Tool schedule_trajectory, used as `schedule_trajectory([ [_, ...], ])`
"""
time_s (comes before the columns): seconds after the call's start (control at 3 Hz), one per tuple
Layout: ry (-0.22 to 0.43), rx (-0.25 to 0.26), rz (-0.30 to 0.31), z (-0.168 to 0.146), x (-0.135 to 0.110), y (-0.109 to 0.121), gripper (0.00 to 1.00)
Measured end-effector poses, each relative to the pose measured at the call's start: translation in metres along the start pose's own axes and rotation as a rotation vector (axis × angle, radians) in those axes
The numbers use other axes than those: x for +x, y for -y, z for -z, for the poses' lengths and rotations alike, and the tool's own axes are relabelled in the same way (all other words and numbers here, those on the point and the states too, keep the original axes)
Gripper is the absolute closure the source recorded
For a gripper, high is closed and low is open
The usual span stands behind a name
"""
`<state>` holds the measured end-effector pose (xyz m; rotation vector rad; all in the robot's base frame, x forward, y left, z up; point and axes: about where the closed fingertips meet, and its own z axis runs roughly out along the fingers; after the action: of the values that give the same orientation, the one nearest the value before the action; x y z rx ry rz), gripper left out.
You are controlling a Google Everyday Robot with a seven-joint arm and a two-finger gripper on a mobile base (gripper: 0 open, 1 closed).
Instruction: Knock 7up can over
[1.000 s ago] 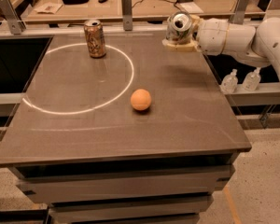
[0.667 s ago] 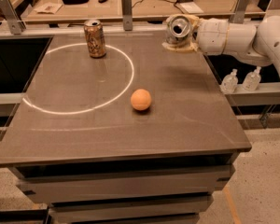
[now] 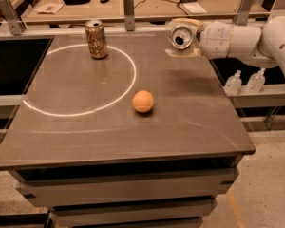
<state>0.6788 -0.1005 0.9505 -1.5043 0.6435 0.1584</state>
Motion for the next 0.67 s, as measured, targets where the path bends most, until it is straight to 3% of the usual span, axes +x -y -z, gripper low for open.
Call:
schedule_trajectory([
  [0.33,-0.006,-0.04,0.066,0.001,-0.001,-0.007,1.0],
  [0.67,-0.005,-0.132,0.135,0.001,-0.001,-0.017,1.0],
])
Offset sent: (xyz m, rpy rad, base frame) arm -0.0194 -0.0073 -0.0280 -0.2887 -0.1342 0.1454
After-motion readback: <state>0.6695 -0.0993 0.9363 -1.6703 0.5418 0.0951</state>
